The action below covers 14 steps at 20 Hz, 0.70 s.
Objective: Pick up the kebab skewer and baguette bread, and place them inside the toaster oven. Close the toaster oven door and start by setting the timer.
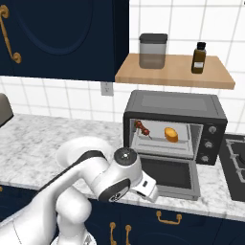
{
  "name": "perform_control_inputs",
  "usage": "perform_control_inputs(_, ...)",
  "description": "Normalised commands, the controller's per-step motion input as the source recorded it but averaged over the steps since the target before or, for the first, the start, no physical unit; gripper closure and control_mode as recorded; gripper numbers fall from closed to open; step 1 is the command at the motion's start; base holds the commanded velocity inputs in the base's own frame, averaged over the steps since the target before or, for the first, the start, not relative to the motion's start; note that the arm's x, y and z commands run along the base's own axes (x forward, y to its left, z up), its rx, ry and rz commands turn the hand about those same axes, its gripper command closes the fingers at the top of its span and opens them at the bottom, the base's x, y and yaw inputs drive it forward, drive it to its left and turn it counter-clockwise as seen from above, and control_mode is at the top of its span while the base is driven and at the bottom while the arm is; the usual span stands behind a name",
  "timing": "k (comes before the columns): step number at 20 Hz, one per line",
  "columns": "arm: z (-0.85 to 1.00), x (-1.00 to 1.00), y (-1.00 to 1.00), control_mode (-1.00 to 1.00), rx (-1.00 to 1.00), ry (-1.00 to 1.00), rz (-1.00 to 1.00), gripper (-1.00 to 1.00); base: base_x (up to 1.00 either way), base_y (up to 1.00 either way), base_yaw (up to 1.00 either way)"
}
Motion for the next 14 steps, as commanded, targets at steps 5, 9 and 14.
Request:
perform_control_inputs(5,0.0,-0.01,0.48,-1.0,-0.02,0.0,0.05,-1.0,0.0,0.0,0.0)
perform_control_inputs(9,-0.01,0.0,0.2,-1.0,0.0,0.0,0.09,-1.0,0.0,0.0,0.0)
perform_control_inputs(14,0.0,0.11,0.11,-1.0,0.0,0.0,0.09,-1.0,0.0,0.0,0.0)
